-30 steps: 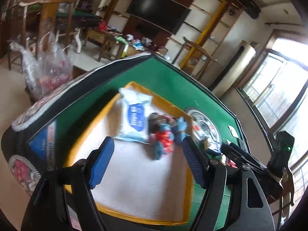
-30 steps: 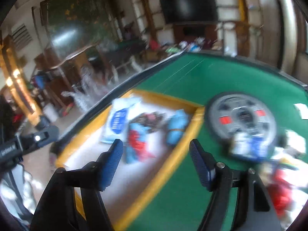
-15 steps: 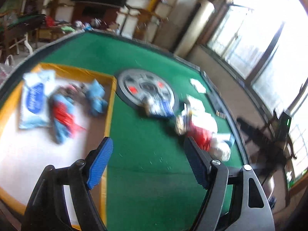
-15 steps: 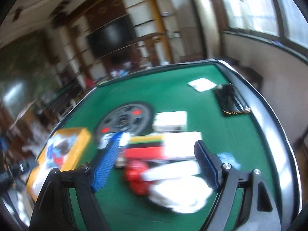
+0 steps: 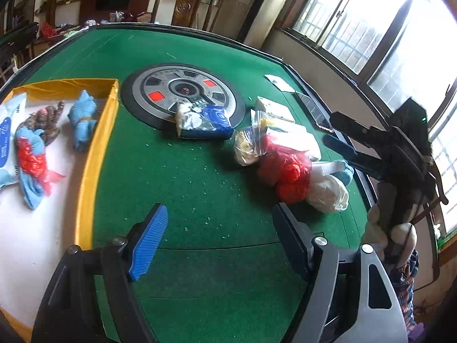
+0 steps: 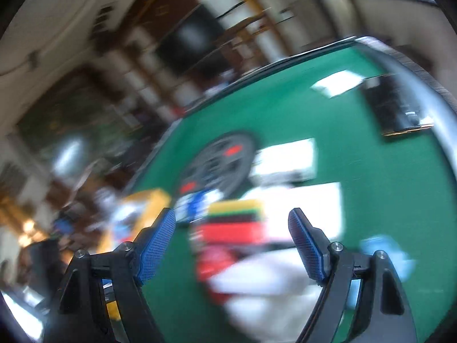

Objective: Organize soft objects
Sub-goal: 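Move the left tool back over the table toward the red plastic bag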

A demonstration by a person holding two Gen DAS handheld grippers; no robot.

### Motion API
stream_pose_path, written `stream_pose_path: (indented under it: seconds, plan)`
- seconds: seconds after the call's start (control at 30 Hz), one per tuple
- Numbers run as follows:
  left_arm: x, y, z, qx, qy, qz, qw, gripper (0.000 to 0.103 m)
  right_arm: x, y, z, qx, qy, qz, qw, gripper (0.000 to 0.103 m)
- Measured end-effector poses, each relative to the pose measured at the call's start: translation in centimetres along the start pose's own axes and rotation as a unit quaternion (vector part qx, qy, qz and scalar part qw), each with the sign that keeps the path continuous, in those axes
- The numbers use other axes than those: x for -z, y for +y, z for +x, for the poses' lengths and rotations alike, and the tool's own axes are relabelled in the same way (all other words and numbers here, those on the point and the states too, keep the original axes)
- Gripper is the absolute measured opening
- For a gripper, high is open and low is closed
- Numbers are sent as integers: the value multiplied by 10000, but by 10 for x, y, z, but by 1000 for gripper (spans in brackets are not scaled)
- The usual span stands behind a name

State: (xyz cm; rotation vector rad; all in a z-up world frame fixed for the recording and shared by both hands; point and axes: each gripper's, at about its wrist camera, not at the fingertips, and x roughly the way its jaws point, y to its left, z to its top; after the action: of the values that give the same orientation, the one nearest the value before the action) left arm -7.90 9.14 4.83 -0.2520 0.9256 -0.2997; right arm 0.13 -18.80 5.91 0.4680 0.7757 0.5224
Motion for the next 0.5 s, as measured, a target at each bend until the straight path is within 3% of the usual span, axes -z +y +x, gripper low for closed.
stream_pose_path:
  seconds: [0.1,0.17,0.23,0.3,0.4,0.43,0.5]
  plan:
    - [4,1,3,12,72,11,10000,76,11,25,12,-451,316,-449,9975,82]
    - [6,2,3,-7,89,41,10000,76,22,43,29,50,545,-848,9949,92]
    - [8,3,1,-3,80,38,10000,76,36,58,44,351,786,-1248,9884,94]
    - [8,4,-1,8,66,25,10000,76,45,66,54,-218,1200,-1241,9847,94]
    - [9,4,-1,-1,64,58,10000,76,47,67,49,-1746,1570,-746,9692,93]
    - [9,4,1,-11,76,65,9999,76,44,63,43,-2016,1489,-590,9663,93]
    - [8,1,5,-51,110,111,9999,76,38,50,30,-2117,1236,-347,9689,93]
